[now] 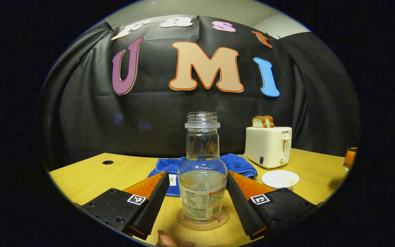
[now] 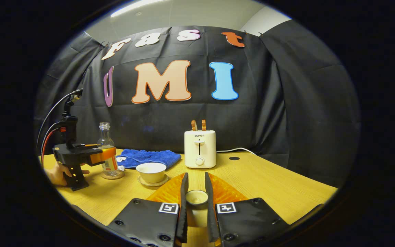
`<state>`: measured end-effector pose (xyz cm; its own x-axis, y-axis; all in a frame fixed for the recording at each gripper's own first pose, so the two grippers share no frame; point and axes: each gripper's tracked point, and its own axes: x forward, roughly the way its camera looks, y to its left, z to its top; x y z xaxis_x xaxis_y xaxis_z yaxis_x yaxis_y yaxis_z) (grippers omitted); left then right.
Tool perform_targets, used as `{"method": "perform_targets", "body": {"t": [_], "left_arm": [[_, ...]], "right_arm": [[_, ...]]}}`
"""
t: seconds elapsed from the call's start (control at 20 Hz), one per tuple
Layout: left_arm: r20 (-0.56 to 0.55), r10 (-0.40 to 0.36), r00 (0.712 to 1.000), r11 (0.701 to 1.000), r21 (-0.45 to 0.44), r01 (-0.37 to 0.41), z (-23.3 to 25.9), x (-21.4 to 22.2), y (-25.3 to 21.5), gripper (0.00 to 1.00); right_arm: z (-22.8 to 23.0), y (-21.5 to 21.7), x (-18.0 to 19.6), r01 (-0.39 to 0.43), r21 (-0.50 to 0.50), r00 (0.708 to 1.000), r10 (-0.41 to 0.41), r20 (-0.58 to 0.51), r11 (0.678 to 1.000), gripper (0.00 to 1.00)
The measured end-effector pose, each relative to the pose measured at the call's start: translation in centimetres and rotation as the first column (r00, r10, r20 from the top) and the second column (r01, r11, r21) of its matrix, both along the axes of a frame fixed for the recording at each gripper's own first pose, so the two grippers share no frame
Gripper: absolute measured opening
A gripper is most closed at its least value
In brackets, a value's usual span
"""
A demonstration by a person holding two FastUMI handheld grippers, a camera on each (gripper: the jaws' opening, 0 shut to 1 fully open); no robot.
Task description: Open the teacup lid with one hand, grasp the water bottle and pour water into the teacup with the other hand; after pouring, place the water bottle on the coaster and then close the teacup lid.
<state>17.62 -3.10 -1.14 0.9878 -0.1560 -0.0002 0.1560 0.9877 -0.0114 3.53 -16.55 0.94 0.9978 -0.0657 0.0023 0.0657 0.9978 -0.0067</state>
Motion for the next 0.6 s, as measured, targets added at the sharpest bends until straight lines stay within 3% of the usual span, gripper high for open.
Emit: {"method": "perform_targets", "body": {"t": [0.3,0.6], "left_arm": [[0.000,-0.028,1.000,1.000,0.000,0.028,0.0,-4.5,0.4,0.94],[0.004,0.016,1.000,1.000,0.001,-0.016,0.4,-9.8,2.6,0.94]], "right_arm": [[-0.2,2.7,1.5,-0.095,0.004,0.995,0.095,-0.006,0.995,0.26],[-0.7,7.7,6.7,-0.201,0.010,0.980,0.201,-0.012,0.980,0.26]]}}
